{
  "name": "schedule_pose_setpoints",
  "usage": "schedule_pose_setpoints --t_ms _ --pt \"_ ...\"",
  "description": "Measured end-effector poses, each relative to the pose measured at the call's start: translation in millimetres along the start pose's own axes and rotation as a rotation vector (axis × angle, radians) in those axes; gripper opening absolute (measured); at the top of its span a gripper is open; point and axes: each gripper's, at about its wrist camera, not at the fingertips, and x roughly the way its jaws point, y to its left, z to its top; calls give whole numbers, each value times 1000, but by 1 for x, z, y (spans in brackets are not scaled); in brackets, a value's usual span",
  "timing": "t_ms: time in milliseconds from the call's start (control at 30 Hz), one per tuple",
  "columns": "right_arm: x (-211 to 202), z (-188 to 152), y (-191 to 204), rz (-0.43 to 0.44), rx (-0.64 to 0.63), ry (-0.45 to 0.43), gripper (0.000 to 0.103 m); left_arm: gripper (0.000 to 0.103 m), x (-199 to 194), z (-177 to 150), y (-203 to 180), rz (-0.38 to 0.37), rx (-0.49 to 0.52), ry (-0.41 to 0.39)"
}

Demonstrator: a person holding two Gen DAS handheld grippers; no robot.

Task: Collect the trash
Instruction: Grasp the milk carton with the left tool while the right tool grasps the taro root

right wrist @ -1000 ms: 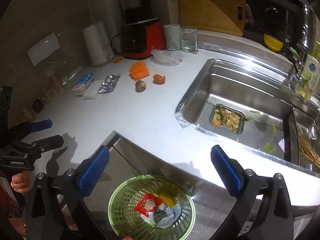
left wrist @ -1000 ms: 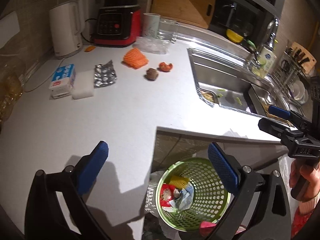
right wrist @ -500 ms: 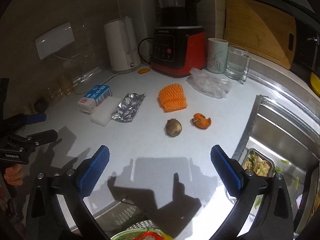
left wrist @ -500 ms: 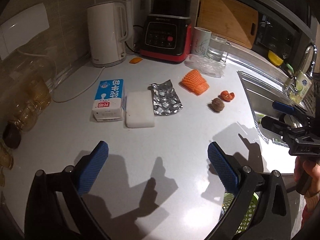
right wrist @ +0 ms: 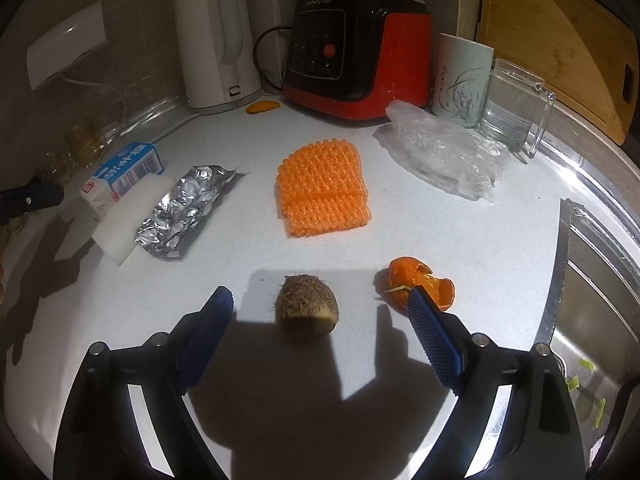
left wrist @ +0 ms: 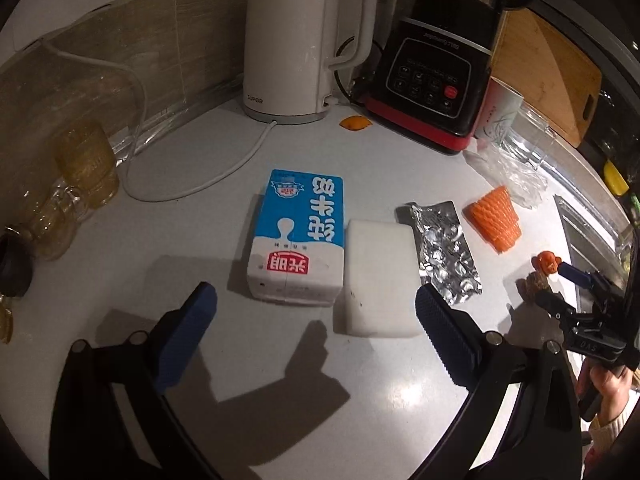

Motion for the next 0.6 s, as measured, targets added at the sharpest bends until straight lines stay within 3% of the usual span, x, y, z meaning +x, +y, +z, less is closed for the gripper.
schedule_pose_setpoints --t_ms 333,433,600 --pt "10 4 1 37 -25 1 79 95 41 24 7 27 -28 35" --pt "15 4 1 43 -27 25 70 95 46 26 10 26 -24 45" --pt "21 2 1 41 -20 70 46 95 49 26 12 30 -17 48"
